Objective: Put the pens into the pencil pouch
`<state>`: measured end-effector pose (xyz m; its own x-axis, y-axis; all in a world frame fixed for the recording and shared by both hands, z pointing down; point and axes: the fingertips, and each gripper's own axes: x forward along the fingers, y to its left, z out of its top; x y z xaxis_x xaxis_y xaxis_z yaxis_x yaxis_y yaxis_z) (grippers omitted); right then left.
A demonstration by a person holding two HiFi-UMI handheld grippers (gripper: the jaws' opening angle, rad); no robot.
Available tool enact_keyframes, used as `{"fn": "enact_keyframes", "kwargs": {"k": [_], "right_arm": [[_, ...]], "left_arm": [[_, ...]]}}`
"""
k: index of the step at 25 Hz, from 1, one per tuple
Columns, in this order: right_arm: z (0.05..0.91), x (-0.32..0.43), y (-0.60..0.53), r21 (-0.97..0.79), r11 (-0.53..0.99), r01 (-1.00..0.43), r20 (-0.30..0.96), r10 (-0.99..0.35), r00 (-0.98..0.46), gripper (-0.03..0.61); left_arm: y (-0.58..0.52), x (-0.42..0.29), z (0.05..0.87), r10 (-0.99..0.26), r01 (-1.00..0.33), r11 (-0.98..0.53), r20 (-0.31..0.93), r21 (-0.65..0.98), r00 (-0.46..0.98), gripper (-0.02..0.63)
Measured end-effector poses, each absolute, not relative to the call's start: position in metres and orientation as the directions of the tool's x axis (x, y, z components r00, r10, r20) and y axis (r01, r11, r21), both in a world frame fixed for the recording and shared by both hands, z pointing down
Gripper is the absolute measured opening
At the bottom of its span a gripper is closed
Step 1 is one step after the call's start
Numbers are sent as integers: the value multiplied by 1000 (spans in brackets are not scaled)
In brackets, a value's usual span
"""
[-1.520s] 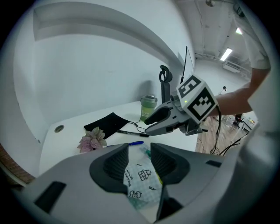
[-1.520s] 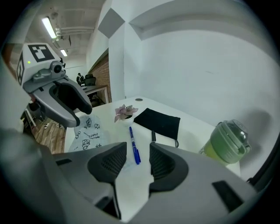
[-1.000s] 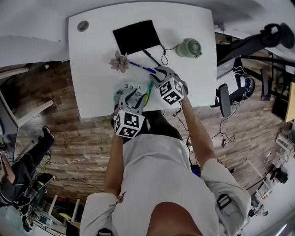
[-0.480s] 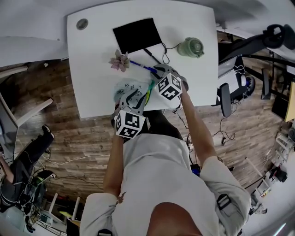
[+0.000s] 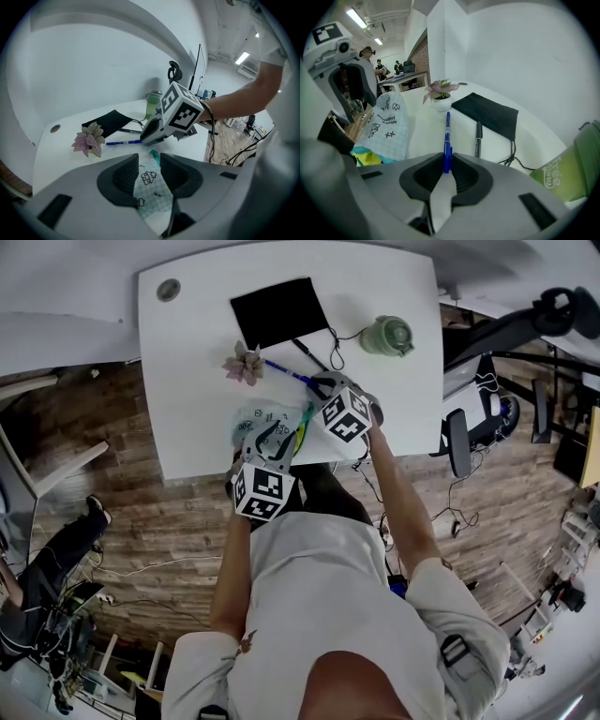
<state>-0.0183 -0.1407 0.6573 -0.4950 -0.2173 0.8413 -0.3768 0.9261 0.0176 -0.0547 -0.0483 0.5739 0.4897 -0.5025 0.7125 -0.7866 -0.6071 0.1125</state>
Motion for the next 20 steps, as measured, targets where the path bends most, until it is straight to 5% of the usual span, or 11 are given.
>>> {"fn": "enact_keyframes", "kwargs": {"k": [20], "right_arm": [[607,40,-83,42,879,-475,813,-307,-494,60]], "left_arm": [[-29,-40,592,-460,-771,-637,804,-1,378,135]]}}
